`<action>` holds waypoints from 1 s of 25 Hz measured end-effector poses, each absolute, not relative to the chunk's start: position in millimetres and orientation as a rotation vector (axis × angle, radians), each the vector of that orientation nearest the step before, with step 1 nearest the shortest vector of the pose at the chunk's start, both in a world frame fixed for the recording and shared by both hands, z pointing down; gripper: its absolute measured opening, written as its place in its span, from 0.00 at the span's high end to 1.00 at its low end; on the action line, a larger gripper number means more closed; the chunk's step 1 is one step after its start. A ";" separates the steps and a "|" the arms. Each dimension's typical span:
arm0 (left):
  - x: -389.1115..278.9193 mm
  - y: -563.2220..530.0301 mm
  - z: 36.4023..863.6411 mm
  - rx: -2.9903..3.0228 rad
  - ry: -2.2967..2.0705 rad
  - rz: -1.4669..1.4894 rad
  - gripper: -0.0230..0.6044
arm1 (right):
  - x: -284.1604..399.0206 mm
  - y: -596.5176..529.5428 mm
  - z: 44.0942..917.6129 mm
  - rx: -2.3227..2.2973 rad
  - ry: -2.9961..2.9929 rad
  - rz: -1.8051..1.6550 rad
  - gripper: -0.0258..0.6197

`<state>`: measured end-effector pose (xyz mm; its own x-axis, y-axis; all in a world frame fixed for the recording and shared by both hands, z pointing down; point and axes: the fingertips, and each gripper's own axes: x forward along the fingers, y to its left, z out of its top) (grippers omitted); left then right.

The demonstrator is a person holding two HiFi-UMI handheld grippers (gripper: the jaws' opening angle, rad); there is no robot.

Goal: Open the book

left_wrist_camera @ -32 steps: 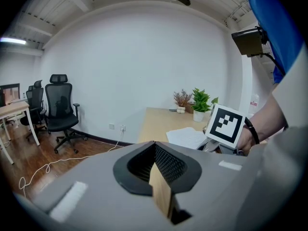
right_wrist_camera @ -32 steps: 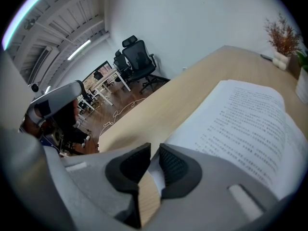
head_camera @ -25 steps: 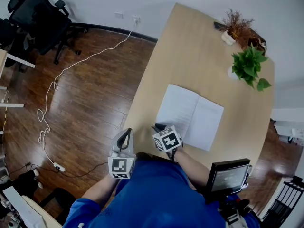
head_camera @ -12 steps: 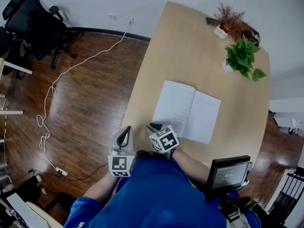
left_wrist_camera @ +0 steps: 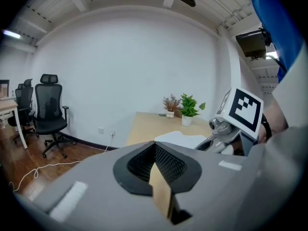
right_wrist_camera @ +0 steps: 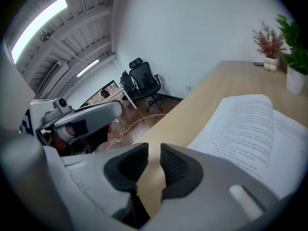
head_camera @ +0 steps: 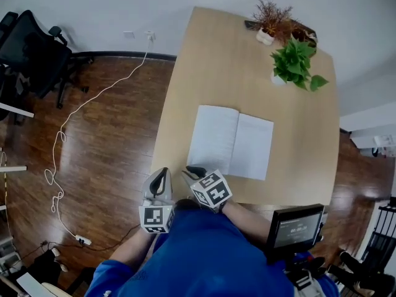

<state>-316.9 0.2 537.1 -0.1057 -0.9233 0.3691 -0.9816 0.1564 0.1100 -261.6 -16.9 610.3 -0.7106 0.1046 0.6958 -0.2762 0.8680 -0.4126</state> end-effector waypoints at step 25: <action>-111.5 -6.1 478.3 2.101 -2.030 0.163 0.95 | -24.1 -33.4 486.5 0.661 -2.667 0.495 0.88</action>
<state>-111.5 -6.1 478.3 0.0422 -0.9729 0.2276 -0.9967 -0.0252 0.0771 -24.1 -33.4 486.5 -0.8307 -0.3781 0.4086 -0.4995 0.8302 -0.2473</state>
